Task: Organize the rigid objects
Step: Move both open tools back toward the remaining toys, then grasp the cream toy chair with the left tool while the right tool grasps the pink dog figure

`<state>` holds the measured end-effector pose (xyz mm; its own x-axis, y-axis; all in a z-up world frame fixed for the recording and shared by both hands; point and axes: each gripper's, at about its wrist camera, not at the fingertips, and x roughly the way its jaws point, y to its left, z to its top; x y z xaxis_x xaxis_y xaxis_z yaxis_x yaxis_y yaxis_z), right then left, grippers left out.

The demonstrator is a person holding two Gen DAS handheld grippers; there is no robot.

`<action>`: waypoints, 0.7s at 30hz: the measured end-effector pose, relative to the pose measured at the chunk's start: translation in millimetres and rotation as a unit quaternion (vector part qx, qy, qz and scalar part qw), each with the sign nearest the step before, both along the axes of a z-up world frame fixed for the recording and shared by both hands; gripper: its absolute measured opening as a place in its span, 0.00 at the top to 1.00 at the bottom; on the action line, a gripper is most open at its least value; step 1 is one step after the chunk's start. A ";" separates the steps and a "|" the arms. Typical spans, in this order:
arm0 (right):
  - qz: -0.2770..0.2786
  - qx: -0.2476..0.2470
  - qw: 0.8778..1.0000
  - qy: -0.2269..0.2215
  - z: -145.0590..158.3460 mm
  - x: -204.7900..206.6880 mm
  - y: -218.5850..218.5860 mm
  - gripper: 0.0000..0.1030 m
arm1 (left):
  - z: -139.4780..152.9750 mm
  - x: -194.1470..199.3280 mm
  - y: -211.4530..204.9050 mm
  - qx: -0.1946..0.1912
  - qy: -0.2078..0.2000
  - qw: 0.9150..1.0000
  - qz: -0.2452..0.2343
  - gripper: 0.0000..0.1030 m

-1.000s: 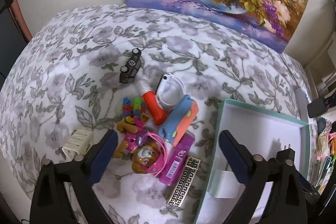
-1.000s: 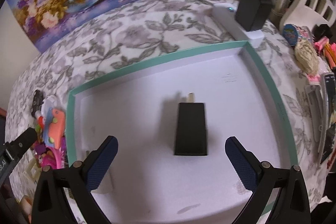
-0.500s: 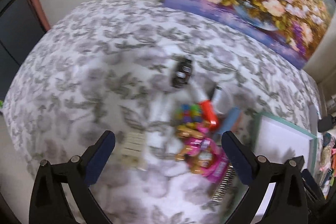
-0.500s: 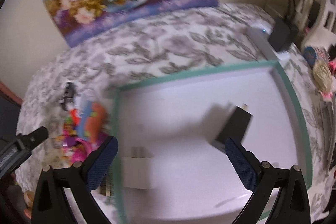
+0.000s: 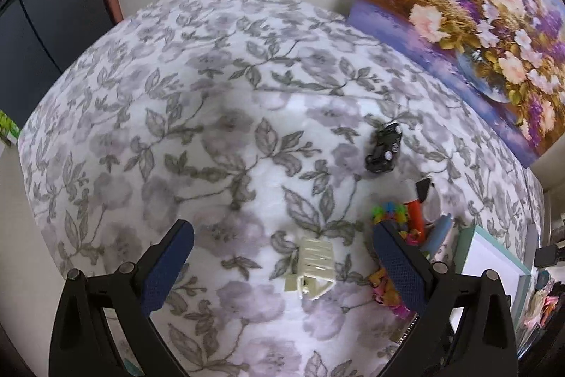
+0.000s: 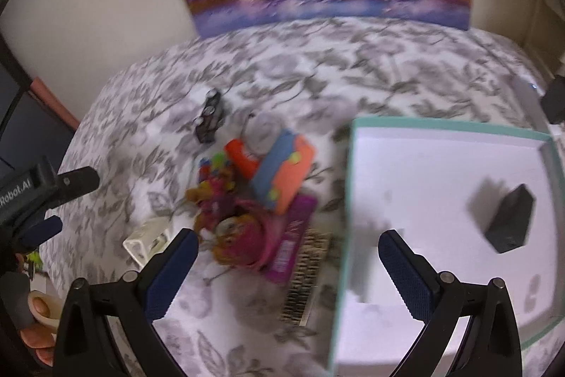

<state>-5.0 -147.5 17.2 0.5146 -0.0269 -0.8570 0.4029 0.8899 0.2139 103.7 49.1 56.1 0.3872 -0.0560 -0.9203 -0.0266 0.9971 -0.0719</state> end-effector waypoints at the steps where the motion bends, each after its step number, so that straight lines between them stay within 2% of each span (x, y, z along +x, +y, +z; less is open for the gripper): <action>1: 0.004 0.000 1.000 0.003 -2.8 3.7 4.3 0.00 | -3.4 1.2 0.7 0.000 0.005 1.000 0.002 0.02; 11: 0.025 0.002 1.000 0.012 -22.3 23.6 28.8 0.01 | -30.8 4.5 -9.0 -0.009 0.043 0.999 -0.004 0.02; 13: 0.029 0.002 1.000 0.011 -24.8 27.0 32.8 0.07 | -38.1 5.1 -11.3 -0.017 0.056 0.998 -0.003 0.03; 18: 0.042 -0.006 0.999 0.016 -31.1 35.3 42.1 0.17 | -51.8 5.9 -21.8 -0.040 0.081 0.996 -0.014 0.12; 21: 0.045 -0.008 0.999 0.022 -36.3 38.8 44.5 0.24 | -60.3 6.9 -27.7 -0.038 0.092 0.995 -0.018 0.18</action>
